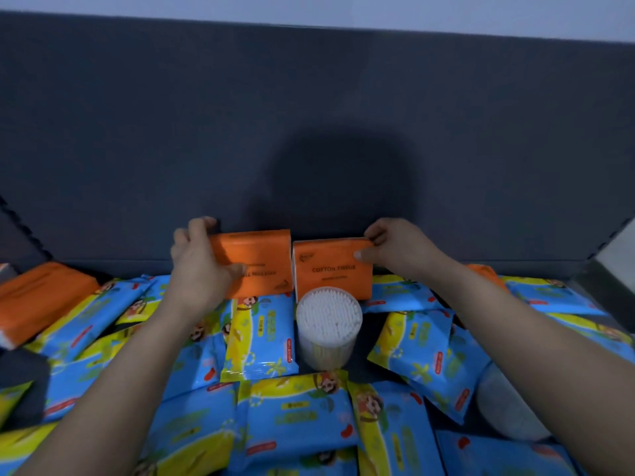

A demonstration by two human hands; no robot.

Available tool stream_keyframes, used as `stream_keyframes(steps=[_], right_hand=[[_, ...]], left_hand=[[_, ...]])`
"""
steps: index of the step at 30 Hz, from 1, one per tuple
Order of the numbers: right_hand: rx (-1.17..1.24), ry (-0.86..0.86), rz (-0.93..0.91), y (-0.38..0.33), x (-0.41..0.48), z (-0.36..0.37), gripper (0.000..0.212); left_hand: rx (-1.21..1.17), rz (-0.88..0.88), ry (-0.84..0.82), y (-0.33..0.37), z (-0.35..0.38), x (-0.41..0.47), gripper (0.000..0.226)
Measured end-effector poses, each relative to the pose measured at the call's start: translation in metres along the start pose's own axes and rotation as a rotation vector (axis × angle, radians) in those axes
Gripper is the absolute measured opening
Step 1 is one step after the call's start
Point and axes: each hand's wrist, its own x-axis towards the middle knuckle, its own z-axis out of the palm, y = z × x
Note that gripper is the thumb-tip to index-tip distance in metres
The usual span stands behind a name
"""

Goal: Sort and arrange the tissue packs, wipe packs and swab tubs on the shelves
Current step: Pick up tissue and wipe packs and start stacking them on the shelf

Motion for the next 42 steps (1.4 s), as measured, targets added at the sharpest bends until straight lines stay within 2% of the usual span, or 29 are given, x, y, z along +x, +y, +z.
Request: stream_keyframes(steps=[2,5,7,9,11,14,18,22,25,31,36,40,42], right_hand=[[0.028,0.017,0.034,0.002,-0.003,-0.001,0.032],[0.058,0.026,0.090,0.011,-0.009,-0.011,0.044],[-0.055,-0.010,0.112,0.019,-0.013,-0.020,0.036],[-0.255,-0.126,0.135,0.029,-0.016,-0.026,0.033],[-0.324,-0.250,0.158,0.042,-0.019,-0.029,0.046],[-0.440,-0.409,0.122,0.053,-0.025,-0.033,0.069],[-0.542,-0.495,0.077,0.057,-0.025,-0.035,0.082],[-0.549,-0.487,0.036,0.063,-0.025,-0.034,0.077],[-0.528,-0.482,0.013,0.065,-0.023,-0.035,0.076],[-0.414,-0.480,0.053,0.064,-0.015,-0.036,0.074],[-0.418,-0.432,0.035,0.061,-0.015,-0.032,0.066],[-0.380,-0.455,0.031,0.061,-0.017,-0.025,0.069],[-0.303,-0.440,0.044,0.060,-0.018,-0.026,0.072]], left_hand=[[0.122,0.086,0.080,0.015,-0.001,-0.008,0.067],[0.098,0.265,0.101,0.043,0.003,-0.018,0.045],[-0.007,0.366,0.015,0.063,0.011,-0.026,0.033],[-0.075,0.446,-0.119,0.084,0.023,-0.037,0.025],[-0.075,0.522,-0.251,0.100,0.038,-0.049,0.022],[0.060,0.598,-0.425,0.116,0.062,-0.060,0.023],[0.382,0.616,-0.614,0.127,0.085,-0.069,0.025],[0.698,0.549,-0.738,0.135,0.102,-0.080,0.039],[0.847,0.486,-0.776,0.143,0.111,-0.084,0.046],[0.825,0.358,-0.856,0.154,0.120,-0.082,0.042],[0.761,0.312,-0.868,0.155,0.125,-0.082,0.041],[0.690,0.293,-0.846,0.154,0.126,-0.086,0.052],[0.650,0.275,-0.849,0.151,0.125,-0.086,0.044]])
